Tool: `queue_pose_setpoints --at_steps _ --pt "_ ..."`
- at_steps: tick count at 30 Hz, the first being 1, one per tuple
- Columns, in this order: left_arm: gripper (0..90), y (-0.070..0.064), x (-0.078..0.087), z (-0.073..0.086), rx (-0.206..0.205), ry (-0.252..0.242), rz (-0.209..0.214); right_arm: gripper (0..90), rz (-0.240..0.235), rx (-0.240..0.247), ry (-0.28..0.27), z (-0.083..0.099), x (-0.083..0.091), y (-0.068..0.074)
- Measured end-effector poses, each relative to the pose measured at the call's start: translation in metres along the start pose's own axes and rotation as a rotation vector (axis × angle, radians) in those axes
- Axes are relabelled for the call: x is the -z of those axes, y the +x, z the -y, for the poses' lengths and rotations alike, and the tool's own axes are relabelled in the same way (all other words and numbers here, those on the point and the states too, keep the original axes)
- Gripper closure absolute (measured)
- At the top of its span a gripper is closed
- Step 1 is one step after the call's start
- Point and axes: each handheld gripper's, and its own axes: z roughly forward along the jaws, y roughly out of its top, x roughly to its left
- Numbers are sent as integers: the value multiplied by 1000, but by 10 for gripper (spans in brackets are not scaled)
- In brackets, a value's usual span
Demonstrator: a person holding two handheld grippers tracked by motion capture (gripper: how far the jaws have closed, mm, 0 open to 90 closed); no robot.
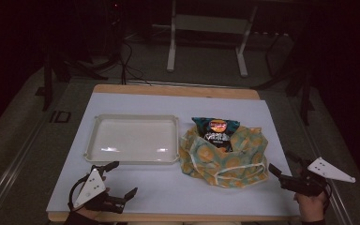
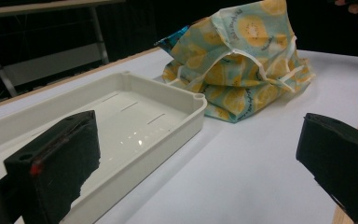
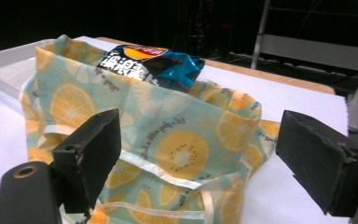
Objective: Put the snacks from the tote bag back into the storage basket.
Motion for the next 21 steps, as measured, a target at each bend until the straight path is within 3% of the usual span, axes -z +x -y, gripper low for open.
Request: queue_pose_setpoints --at_steps 11,15,19,21 --pt "1 -4 -1 -2 -7 6 5 113 -47 29 50 -11 -1 6" --pt "1 -4 -1 -2 -6 6 3 109 -42 56 65 -16 -5 11" --pt "1 -4 -2 -3 -2 12 3 109 -86 51 48 -22 -8 12" --pt "1 -4 -2 -3 0 10 3 109 -84 57 45 -27 -8 12"
